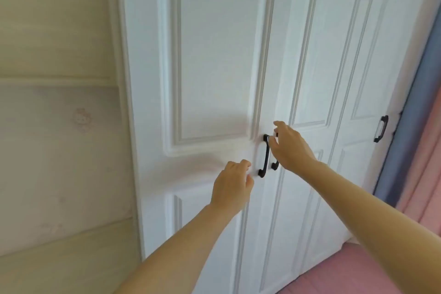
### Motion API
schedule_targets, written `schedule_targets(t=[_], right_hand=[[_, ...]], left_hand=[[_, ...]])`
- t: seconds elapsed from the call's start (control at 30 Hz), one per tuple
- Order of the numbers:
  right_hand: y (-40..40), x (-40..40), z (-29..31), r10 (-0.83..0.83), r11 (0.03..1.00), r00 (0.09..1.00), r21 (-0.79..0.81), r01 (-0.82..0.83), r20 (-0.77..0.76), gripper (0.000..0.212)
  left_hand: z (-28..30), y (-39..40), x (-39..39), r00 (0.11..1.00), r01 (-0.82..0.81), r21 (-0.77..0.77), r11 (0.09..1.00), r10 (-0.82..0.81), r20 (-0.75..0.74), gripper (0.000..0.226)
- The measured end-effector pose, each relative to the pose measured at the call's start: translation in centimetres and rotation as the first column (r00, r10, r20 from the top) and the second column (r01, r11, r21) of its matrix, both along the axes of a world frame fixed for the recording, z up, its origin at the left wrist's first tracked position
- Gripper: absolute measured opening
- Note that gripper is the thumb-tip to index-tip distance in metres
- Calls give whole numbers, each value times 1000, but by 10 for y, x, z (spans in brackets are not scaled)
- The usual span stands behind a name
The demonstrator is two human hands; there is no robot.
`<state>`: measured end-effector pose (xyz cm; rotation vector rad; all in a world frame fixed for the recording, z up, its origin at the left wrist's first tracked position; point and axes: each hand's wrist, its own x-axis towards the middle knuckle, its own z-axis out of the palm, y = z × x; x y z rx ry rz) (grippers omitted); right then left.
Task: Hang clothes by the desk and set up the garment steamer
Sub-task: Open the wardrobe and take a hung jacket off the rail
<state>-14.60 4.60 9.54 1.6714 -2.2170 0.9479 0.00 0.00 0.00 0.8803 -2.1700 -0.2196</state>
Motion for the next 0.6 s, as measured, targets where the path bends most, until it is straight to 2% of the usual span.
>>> schedule_targets(t=[0.07,0.3,0.47,0.6], right_hand=[[-11,-12,6,36,999,994,-21,-34,103,47],[-40,-41,20,187,978,943,-142,-153,274,49],[-49,-49,28,227,970,902,-166,-177,366,46],[-51,-51,33,262,961,864,-194,-195,429,44]], left_hand=[[2,-3,-18,999,-4,45,999,6,-40,30],[-1,-15,-72,991,-48,163,986,68,-118,37],[1,-18,-92,969,55,225,973,2,-246,40],[4,-22,-102,932,103,299,949,13,-361,30]])
